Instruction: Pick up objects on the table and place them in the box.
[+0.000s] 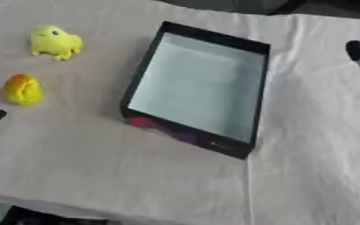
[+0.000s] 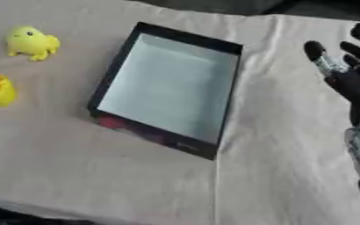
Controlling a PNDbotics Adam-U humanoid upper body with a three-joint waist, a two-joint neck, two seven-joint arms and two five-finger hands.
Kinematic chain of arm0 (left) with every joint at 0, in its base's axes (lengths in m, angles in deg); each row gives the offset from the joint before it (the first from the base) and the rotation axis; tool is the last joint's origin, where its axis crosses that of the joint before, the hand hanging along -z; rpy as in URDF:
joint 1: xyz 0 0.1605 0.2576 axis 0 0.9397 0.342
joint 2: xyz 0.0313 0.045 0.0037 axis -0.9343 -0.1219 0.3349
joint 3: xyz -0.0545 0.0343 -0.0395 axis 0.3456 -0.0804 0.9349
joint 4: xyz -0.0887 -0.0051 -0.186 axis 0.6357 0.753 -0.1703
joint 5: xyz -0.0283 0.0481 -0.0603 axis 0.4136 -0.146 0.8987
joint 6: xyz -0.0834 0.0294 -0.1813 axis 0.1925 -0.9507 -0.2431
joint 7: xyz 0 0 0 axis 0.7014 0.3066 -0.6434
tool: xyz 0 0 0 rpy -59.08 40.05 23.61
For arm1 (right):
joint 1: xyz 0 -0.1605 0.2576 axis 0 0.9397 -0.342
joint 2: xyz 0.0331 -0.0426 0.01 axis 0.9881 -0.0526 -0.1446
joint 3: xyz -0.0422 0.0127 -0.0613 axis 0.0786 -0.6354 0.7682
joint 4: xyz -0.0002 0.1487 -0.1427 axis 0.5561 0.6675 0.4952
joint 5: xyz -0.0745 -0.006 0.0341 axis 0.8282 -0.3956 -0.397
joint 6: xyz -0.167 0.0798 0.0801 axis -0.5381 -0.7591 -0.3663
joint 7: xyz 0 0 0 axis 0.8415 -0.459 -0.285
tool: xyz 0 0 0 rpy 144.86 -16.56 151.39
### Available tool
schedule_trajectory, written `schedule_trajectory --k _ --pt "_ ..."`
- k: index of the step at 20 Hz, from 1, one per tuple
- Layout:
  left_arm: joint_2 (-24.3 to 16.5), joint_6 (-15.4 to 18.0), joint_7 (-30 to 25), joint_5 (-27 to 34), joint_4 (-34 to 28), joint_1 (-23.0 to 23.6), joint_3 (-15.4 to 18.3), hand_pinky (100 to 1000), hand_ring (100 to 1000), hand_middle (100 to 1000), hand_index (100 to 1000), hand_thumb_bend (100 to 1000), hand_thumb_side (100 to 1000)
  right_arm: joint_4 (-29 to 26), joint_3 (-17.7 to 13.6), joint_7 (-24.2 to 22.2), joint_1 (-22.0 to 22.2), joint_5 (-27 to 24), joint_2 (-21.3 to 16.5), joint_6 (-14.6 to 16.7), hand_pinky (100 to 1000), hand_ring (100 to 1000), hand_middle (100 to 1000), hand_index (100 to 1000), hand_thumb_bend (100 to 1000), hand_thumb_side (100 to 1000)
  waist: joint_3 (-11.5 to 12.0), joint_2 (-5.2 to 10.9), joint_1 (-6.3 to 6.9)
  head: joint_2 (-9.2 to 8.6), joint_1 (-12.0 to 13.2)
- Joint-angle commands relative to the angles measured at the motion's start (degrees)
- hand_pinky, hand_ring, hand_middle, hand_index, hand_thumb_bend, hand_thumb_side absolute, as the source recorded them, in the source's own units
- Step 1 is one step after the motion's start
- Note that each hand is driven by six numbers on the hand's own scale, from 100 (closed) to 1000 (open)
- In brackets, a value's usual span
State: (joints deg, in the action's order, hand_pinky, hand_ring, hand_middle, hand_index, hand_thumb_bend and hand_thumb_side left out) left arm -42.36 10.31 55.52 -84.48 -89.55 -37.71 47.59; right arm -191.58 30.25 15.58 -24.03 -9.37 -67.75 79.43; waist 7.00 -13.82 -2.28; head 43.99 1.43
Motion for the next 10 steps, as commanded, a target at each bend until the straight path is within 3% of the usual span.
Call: schedule_trajectory --k 1,7,10 --pt "-0.8 0.3 -0.1 -1.1 0.3 -1.6 -0.1 702 610 696 802 395 100 -0.4 -0.1 -0.3 -0.8 -0.5 -0.7 0.1 924 838 847 839 744 267 -0.2 0.53 0.23 0.13 0.3" --pt "-0.1 0.8 -0.7 -0.8 0.9 -2.9 -1.1 697 606 684 736 322 100 -0.2 0.0 -0.4 -0.8 -0.5 -0.6 0.2 924 836 846 839 743 267 -0.3 0.39 0.37 0.13 0.5" --pt "0.2 1.1 -0.8 -1.8 1.6 -3.6 -1.6 678 587 651 650 290 100 -0.2 0.0 -0.4 -0.9 -0.5 -0.5 0.2 924 836 845 838 743 268 -0.4 0.36 0.36 0.13 0.6"
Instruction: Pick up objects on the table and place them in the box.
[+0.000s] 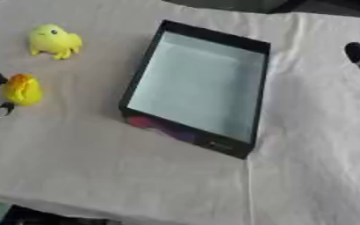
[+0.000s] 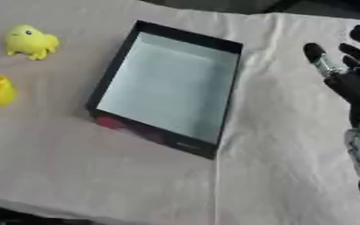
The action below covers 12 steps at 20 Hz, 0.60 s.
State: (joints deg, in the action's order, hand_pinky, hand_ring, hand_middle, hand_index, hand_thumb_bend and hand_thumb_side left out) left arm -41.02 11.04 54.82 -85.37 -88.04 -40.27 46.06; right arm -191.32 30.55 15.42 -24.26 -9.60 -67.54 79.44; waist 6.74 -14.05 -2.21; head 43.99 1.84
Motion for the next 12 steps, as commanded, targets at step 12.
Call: schedule_trajectory --k 12 --pt "-1.2 0.7 8.3 -8.7 -5.8 -1.9 -0.9 606 512 488 533 235 100 -0.3 -0.3 -0.4 -0.6 -0.6 -0.6 0.3 923 834 844 840 740 271 -0.3 0.55 0.19 0.13 -0.2"
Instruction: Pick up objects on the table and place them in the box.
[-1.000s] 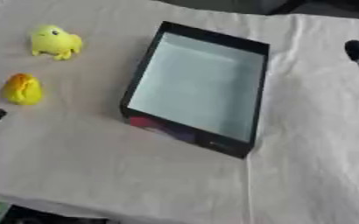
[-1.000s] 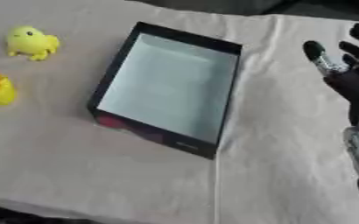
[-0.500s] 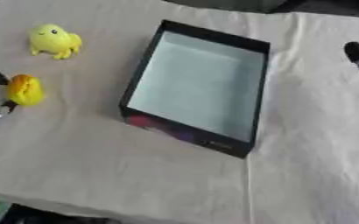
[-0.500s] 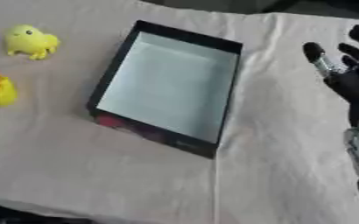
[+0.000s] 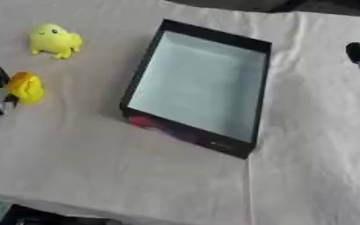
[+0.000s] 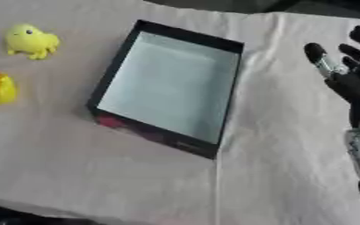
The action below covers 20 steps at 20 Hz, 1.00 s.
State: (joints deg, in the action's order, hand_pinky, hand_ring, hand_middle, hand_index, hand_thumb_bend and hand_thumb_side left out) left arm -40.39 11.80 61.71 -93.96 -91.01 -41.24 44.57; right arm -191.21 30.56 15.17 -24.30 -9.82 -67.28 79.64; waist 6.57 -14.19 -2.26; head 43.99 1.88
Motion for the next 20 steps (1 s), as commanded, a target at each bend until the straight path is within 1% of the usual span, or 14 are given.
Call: schedule_trajectory --k 1,4,6,8,11,14,16,20 --pt "-2.0 -0.1 2.1 0.2 -4.0 -1.1 0.8 604 508 493 514 240 100 -0.4 -0.3 -0.2 -0.6 -0.4 -0.9 0.1 923 834 843 840 739 272 -0.1 0.71 0.25 0.13 -0.2" --pt "-2.3 -0.2 3.3 1.7 -7.4 -1.4 0.9 603 500 491 497 235 100 -0.5 -0.3 -0.2 -0.5 -0.4 -1.0 0.1 923 834 843 840 740 274 -0.2 0.81 0.29 0.13 -0.3" --pt "-2.6 -0.1 3.4 2.6 -10.0 -2.4 0.4 603 498 491 496 234 100 -0.6 -0.4 -0.2 -0.4 -0.4 -1.1 0.1 923 834 843 840 740 276 -0.3 0.92 0.34 0.13 -0.4" --pt "-2.8 0.1 2.5 3.7 -12.1 -4.6 -0.7 603 495 492 495 231 100 -0.8 -0.4 -0.1 -0.4 -0.4 -1.3 0.1 923 834 844 840 740 278 -0.5 1.08 0.37 0.13 -0.7" --pt "-1.4 0.3 0.9 5.1 -13.9 -9.9 -2.5 604 489 490 491 226 100 -0.9 -0.4 -0.1 -0.4 -0.4 -1.4 0.0 923 835 844 840 739 280 -0.7 1.33 0.42 0.13 -1.0" --pt "1.7 0.7 -0.6 6.0 -14.8 -15.3 -4.2 604 484 488 487 221 100 -1.0 -0.3 -0.3 -0.5 -0.5 -1.4 -0.1 923 835 844 840 739 280 -0.9 1.45 0.4 0.13 -1.4" --pt "4.7 1.1 -1.7 6.0 -15.2 -18.3 -5.4 605 481 487 484 216 100 -0.9 -0.3 -0.3 -0.4 -0.5 -1.4 -0.1 923 835 844 840 739 279 -0.9 1.55 0.34 0.13 -1.9" --pt "11.2 2.4 -4.1 5.3 -16.8 -22.3 -8.1 606 479 487 482 208 100 -0.8 -0.6 0.0 -0.5 -0.6 -1.3 -0.1 924 836 845 840 737 284 -1.0 1.59 0.16 0.13 -3.8"
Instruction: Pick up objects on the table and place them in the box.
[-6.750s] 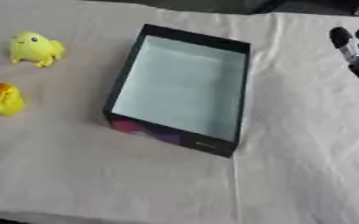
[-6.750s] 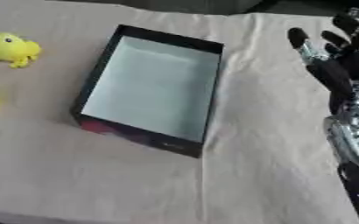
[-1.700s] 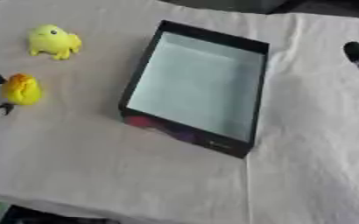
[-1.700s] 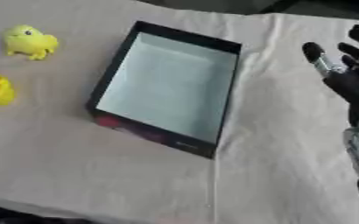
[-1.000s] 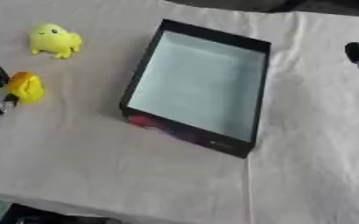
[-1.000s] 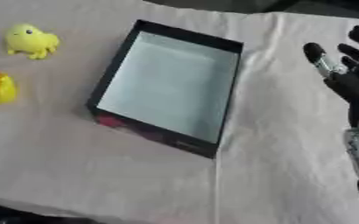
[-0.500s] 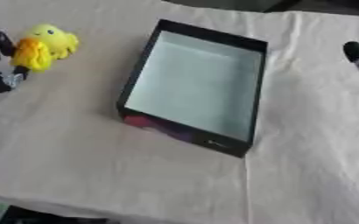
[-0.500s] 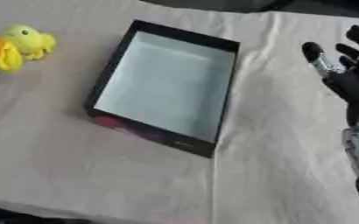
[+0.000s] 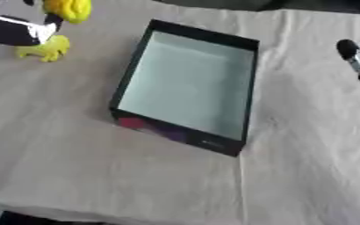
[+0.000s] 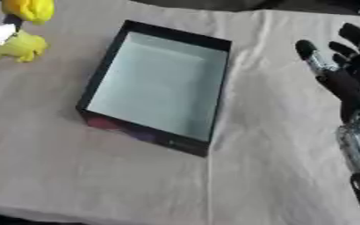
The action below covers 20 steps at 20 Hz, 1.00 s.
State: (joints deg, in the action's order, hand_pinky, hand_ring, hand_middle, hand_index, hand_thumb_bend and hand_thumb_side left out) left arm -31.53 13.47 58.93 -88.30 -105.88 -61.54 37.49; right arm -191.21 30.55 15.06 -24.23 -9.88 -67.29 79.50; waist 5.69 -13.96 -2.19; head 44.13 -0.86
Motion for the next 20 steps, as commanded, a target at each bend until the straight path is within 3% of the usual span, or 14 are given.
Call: schedule_trajectory --k 1,8,15,18,20 --pt "3.9 1.2 -2.0 -0.8 -2.5 -2.5 -1.8 606 479 488 482 211 100 -0.8 -0.7 0.2 -0.7 -0.5 -1.3 0.1 924 836 845 840 736 287 -0.1 1.33 0.06 -0.01 -1.6" --pt "12.2 3.1 -5.3 -4.7 -3.2 -3.3 -5.4 607 478 489 482 221 100 -0.7 -1.0 1.2 -1.0 -0.8 -1.0 0.3 924 837 847 840 732 290 -0.3 0.98 0.08 -0.01 -3.3" --pt "15.4 4.4 -6.9 -6.9 0.2 -2.6 -7.6 621 492 511 523 275 100 -0.5 -1.1 1.7 -1.0 -0.8 -0.7 0.5 923 836 846 839 729 292 -0.5 0.69 0.25 -0.01 -3.0" --pt "16.5 5.1 -8.0 -7.6 3.1 -2.4 -8.7 662 536 573 626 394 100 -0.4 -1.1 1.6 -0.9 -0.8 -0.5 0.5 923 836 846 839 728 290 -0.4 0.65 0.37 -0.01 -2.7" --pt "17.3 5.6 -8.3 -8.2 5.3 -2.3 -9.1 718 600 653 726 540 100 -0.3 -1.0 1.6 -0.9 -0.8 -0.3 0.6 923 836 846 839 727 291 -0.5 0.59 0.36 -0.01 -2.5"
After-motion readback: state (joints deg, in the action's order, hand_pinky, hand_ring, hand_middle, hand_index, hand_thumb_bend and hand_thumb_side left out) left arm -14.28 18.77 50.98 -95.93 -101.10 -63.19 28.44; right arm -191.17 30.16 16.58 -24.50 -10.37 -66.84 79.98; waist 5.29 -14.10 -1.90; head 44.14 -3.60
